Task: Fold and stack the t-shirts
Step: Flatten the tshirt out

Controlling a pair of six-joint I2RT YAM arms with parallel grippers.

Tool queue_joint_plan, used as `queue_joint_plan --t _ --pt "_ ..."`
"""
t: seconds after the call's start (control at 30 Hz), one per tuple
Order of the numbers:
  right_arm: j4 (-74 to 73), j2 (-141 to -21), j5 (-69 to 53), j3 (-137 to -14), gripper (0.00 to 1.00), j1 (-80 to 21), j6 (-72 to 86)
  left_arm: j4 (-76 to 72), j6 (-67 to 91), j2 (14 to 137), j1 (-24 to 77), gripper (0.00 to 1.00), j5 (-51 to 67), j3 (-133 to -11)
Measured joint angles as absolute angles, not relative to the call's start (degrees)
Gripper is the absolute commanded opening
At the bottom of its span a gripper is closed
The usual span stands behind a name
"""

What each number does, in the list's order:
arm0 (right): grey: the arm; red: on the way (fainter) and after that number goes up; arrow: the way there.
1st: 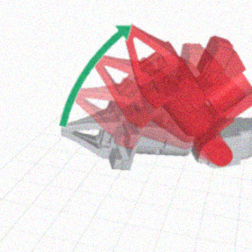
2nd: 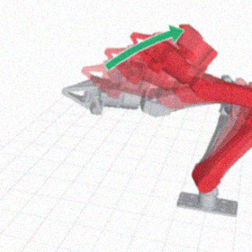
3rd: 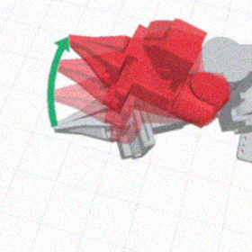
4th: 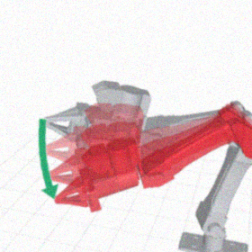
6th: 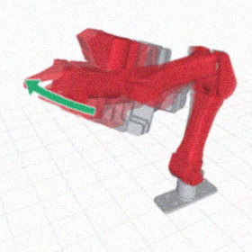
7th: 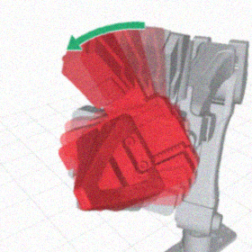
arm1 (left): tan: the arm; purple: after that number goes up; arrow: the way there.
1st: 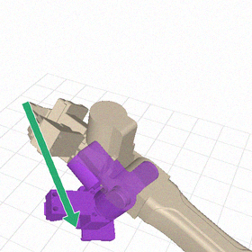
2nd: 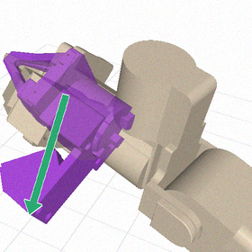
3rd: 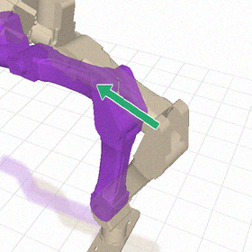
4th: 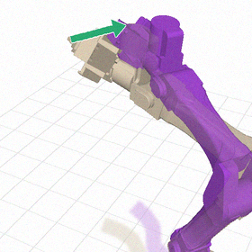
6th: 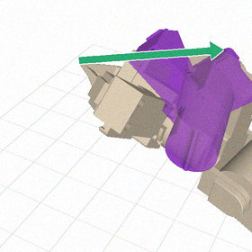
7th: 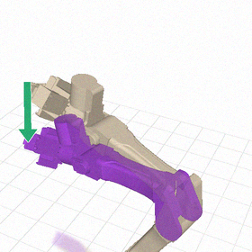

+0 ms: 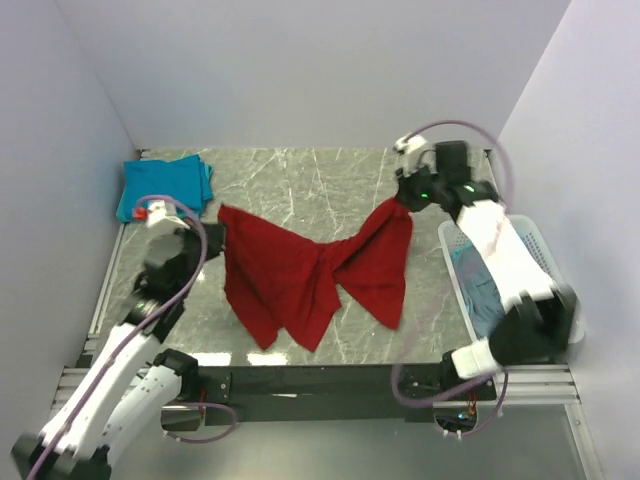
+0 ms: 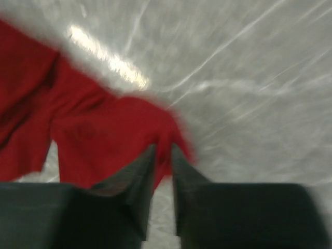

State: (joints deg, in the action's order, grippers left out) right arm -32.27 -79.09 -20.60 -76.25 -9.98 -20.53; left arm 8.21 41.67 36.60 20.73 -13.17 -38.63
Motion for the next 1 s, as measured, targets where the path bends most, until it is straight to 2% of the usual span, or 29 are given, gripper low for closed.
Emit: queue_joint_plan --t 0.03,0.07,0.1,0.13,0.17,0.27,0.37,0.47,0.53,0.7,0.87,1.0 --pt "-32.60 -84.42 -20.84 -76.34 0.40 -9.96 -20.40 7.94 45.01 38.94 19.94 0.02 -13.28 -35.35" --pt "-33.41 -88.95 -21.28 -76.84 0.43 -9.93 -20.49 8.14 47.94 41.25 18.83 0.19 -13.17 -32.49" --pt "-33.71 -92.03 -21.76 -76.93 0.46 -9.89 -20.69 8.58 49.67 42.78 17.96 0.32 -13.15 -30.59" --pt "-34.44 -94.52 -22.35 -76.79 0.58 -9.87 -20.91 9.32 52.23 44.60 16.73 0.43 -13.10 -28.21" --pt "-35.27 -96.01 -23.03 -76.27 0.64 -9.87 -21.02 10.35 53.71 45.23 15.70 0.65 -13.10 -26.74" --pt "-36.21 -93.67 -26.06 -72.62 0.69 -9.91 -22.85 12.29 55.33 43.42 13.98 0.84 -13.69 -25.78" --pt "-36.47 -87.44 -30.33 -70.17 0.69 -10.11 -24.64 12.36 53.41 40.69 13.67 0.94 -13.34 -27.18" --pt "-36.64 -81.87 -36.88 -68.73 0.71 -10.15 -27.57 11.57 48.23 41.12 13.61 0.91 -8.45 -32.88" --pt "-36.93 -79.26 -42.09 -67.64 0.70 -10.15 -31.20 9.87 44.16 43.03 13.56 0.86 -2.28 -36.47" --pt "-38.89 -77.01 -50.17 -62.81 0.69 -10.07 -39.66 9.74 34.44 53.60 16.36 0.78 13.76 -44.38" --pt "-41.41 -77.21 -52.07 -62.17 0.67 -6.63 -41.54 15.90 29.04 63.53 31.88 0.68 16.19 -47.33" --pt "-41.21 -77.21 -52.40 -62.33 0.67 -3.86 -41.41 21.56 28.77 69.36 43.29 0.62 12.51 -47.64"
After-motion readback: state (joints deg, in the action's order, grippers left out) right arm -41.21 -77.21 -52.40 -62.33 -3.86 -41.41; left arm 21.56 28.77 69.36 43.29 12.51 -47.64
